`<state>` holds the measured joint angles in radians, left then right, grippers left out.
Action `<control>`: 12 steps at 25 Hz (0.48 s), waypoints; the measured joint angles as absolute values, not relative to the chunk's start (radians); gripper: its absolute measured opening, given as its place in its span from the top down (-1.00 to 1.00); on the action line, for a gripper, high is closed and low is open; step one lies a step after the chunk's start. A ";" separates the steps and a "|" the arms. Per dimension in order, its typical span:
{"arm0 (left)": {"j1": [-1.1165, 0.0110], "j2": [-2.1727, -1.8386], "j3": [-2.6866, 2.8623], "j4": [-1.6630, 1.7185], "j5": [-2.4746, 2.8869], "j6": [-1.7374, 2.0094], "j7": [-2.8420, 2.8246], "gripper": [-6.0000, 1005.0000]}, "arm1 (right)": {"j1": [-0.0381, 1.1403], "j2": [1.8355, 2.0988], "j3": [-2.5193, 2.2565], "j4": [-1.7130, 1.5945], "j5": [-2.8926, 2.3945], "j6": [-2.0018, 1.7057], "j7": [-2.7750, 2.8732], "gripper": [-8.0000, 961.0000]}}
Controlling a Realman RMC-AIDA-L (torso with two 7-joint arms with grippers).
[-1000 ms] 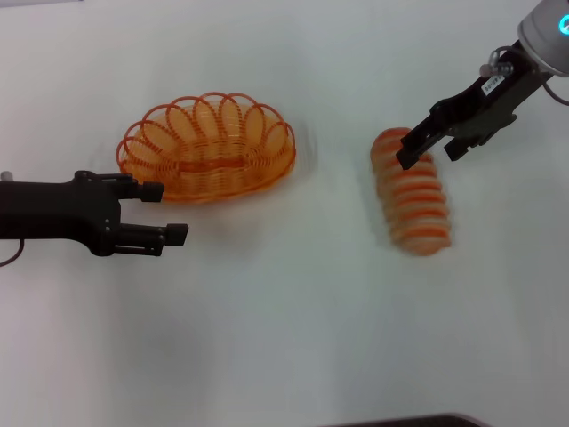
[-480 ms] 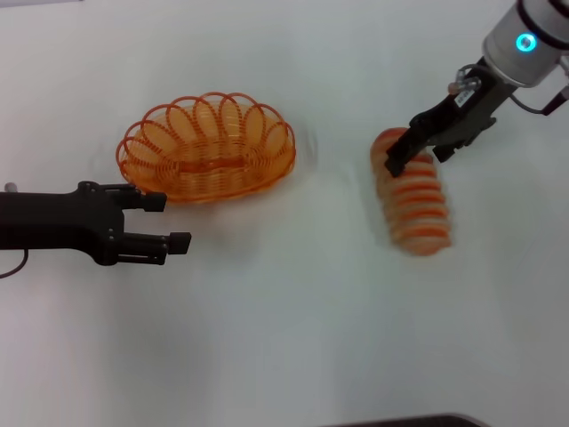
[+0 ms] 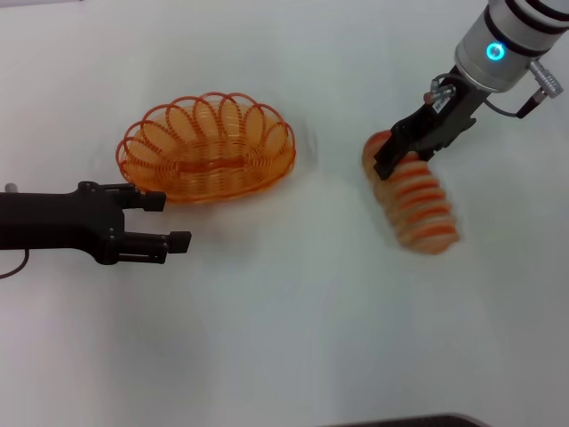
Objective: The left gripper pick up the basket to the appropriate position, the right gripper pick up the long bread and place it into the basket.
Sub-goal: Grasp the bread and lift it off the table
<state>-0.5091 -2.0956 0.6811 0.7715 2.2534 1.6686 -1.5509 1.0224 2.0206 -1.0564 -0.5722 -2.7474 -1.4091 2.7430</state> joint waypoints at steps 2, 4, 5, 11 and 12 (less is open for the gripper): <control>-0.509 -2.096 0.681 0.771 2.253 1.668 -1.551 -0.67 | 1.023 2.021 -1.061 -0.572 -2.747 -1.408 2.741 -0.65; -0.510 -2.096 0.681 0.769 2.253 1.667 -1.551 -0.67 | 1.024 2.021 -1.065 -0.573 -2.747 -1.408 2.740 -0.47; -0.511 -2.095 0.681 0.767 2.253 1.665 -1.551 -0.67 | 1.024 2.022 -1.067 -0.575 -2.747 -1.409 2.740 -0.39; -0.517 -2.094 0.683 0.749 2.253 1.655 -1.549 -0.67 | 1.021 2.020 -1.069 -0.579 -2.747 -1.412 2.736 -0.15; -0.517 -2.094 0.684 0.749 2.253 1.656 -1.548 -0.67 | 1.021 2.020 -1.069 -0.579 -2.747 -1.412 2.735 -0.13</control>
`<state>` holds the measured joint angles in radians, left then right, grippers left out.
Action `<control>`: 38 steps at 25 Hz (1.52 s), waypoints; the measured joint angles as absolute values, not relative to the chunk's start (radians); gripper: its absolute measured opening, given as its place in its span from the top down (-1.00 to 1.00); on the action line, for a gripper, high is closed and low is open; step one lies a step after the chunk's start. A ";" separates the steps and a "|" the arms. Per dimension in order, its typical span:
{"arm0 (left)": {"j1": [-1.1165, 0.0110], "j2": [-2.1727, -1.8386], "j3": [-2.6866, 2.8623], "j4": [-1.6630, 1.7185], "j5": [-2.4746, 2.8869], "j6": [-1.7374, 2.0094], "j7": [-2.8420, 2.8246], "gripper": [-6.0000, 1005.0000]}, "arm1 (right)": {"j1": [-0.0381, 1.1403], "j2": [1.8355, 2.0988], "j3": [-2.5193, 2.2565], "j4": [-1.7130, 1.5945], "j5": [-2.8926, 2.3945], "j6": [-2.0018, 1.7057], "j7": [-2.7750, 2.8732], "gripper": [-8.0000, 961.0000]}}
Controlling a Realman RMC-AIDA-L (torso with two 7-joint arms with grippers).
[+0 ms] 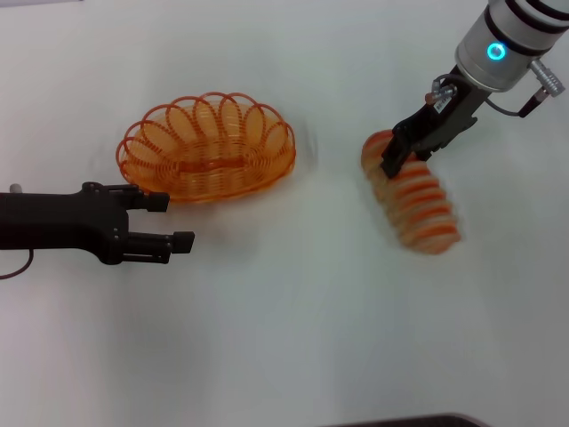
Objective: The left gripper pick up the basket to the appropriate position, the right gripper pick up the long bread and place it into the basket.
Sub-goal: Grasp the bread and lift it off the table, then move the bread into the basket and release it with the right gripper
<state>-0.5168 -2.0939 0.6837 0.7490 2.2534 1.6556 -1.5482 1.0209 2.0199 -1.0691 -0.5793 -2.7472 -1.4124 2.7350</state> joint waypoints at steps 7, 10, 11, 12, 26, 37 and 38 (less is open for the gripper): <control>-0.520 -2.093 0.684 0.748 2.253 1.663 -1.550 -0.67 | 1.021 2.019 -1.069 -0.582 -2.747 -1.417 2.726 -0.01; -0.520 -2.092 0.684 0.748 2.253 1.663 -1.551 -0.67 | 1.022 2.019 -1.069 -0.583 -2.747 -1.419 2.724 0.01; -0.520 -2.092 0.686 0.748 2.253 1.663 -1.551 -0.67 | 1.022 2.019 -1.069 -0.583 -2.747 -1.419 2.724 0.02; -0.520 -2.092 0.690 0.748 2.253 1.663 -1.551 -0.67 | 1.022 2.019 -1.069 -0.583 -2.747 -1.420 2.722 0.03; -0.523 -2.095 0.709 0.749 2.255 1.668 -1.564 -0.67 | 1.019 2.017 -1.069 -0.596 -2.747 -1.422 2.713 0.30; -0.528 -2.093 0.706 0.749 2.253 1.694 -1.565 -0.67 | 0.959 2.018 -1.010 -0.812 -2.683 -1.461 2.607 0.40; -0.528 -2.093 0.706 0.749 2.254 1.694 -1.565 -0.67 | 0.963 2.017 -0.981 -0.820 -2.677 -1.455 2.578 0.40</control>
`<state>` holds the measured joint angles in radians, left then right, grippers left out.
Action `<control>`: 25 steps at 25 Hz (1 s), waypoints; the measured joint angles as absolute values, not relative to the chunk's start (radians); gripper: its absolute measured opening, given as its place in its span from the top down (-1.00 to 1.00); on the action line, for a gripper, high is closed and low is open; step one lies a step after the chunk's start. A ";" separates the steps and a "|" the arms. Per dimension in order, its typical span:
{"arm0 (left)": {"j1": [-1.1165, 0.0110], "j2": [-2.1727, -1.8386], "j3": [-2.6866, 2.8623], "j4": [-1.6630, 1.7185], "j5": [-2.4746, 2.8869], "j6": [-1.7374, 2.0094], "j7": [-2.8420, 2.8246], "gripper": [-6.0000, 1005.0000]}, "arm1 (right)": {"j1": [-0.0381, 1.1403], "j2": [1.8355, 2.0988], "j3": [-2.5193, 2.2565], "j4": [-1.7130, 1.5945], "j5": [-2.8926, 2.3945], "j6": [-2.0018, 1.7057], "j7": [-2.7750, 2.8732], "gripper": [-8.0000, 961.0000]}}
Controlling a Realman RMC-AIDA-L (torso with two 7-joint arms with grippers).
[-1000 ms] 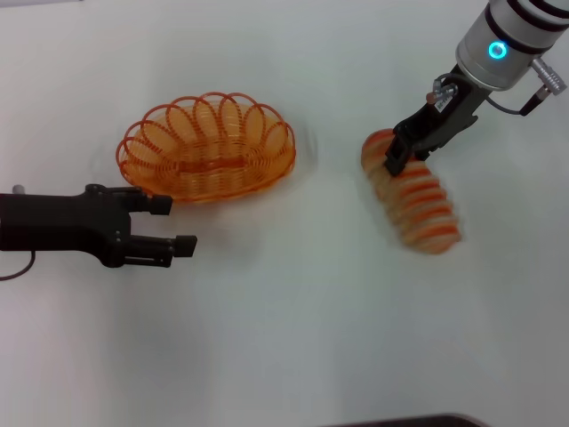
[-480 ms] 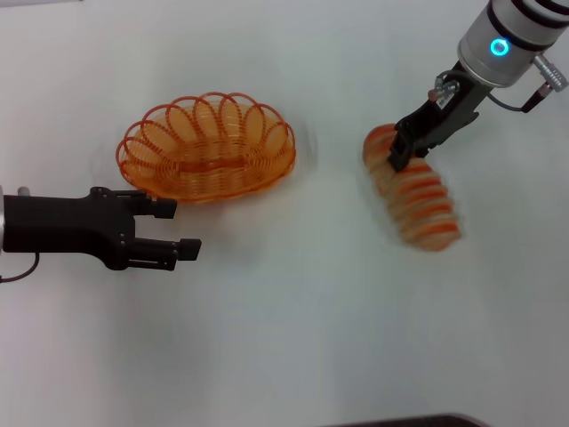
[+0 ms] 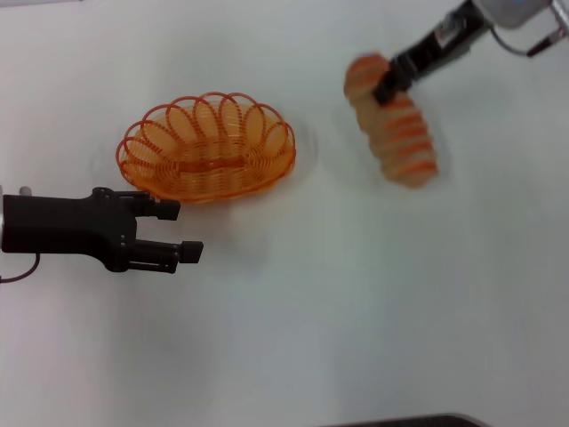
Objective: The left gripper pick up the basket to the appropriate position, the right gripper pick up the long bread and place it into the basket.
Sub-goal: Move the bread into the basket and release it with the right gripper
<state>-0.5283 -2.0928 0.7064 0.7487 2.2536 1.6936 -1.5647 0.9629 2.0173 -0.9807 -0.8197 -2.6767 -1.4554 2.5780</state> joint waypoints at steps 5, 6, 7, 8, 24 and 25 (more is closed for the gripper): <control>-0.534 -2.089 0.706 0.749 2.255 1.700 -1.565 -0.67 | 0.972 2.016 -0.896 -0.843 -2.514 -1.391 2.408 0.41; -0.536 -2.087 0.706 0.750 2.255 1.704 -1.565 -0.67 | 0.971 2.014 -0.895 -0.844 -2.478 -1.377 2.373 0.41; -0.537 -2.086 0.706 0.751 2.255 1.707 -1.565 -0.67 | 0.972 2.013 -0.895 -0.844 -2.429 -1.356 2.326 0.41; -0.539 -2.086 0.706 0.752 2.255 1.708 -1.565 -0.67 | 0.973 2.013 -0.896 -0.844 -2.400 -1.343 2.294 0.41; -0.551 -2.086 0.702 0.751 2.247 1.724 -1.558 -0.67 | 1.126 2.052 -1.054 -0.775 -2.329 -1.397 1.718 0.40; -0.551 -2.088 0.701 0.750 2.246 1.724 -1.558 -0.67 | 1.131 2.057 -1.066 -0.774 -2.336 -1.403 1.691 0.40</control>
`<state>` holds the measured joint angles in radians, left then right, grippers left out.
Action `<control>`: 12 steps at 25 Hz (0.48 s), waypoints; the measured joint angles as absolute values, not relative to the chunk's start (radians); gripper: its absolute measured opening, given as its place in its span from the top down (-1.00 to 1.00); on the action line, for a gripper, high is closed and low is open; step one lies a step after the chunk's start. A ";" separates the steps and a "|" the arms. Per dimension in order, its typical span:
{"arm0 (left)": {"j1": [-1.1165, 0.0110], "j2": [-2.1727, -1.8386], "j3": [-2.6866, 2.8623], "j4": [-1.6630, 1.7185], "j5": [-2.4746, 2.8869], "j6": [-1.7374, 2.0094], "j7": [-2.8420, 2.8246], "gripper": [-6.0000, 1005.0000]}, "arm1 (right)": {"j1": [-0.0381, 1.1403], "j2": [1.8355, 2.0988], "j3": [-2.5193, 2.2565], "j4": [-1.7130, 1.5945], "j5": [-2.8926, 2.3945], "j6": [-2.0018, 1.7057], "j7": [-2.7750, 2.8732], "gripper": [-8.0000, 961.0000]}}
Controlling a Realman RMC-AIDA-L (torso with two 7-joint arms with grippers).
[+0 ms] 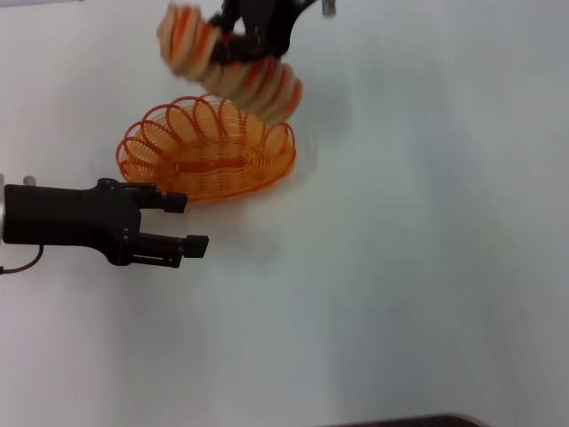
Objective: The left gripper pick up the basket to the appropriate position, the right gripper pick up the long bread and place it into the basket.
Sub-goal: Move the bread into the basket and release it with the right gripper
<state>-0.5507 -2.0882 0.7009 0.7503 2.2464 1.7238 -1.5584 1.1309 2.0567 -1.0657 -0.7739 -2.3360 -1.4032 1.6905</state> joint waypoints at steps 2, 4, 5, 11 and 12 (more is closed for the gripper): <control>-0.551 -2.091 0.700 0.750 2.246 1.723 -1.560 -0.67 | 1.136 2.070 -1.106 -0.770 -2.345 -1.408 1.654 0.41; -0.551 -2.094 0.699 0.749 2.246 1.723 -1.562 -0.67 | 1.142 2.082 -1.157 -0.766 -2.358 -1.404 1.646 0.41; -0.551 -2.095 0.699 0.749 2.246 1.722 -1.563 -0.67 | 1.145 2.087 -1.183 -0.762 -2.360 -1.401 1.645 0.42; -0.545 -2.103 0.690 0.749 2.243 1.726 -1.564 -0.67 | 1.153 2.099 -1.300 -0.751 -2.345 -1.382 1.648 0.44; -0.544 -2.104 0.688 0.749 2.243 1.728 -1.564 -0.67 | 1.153 2.100 -1.310 -0.751 -2.341 -1.374 1.648 0.44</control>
<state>-0.5441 -2.1036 0.6883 0.7485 2.2425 1.7281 -1.5643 1.1533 2.0997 -1.3100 -0.7506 -2.3407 -1.3741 1.6477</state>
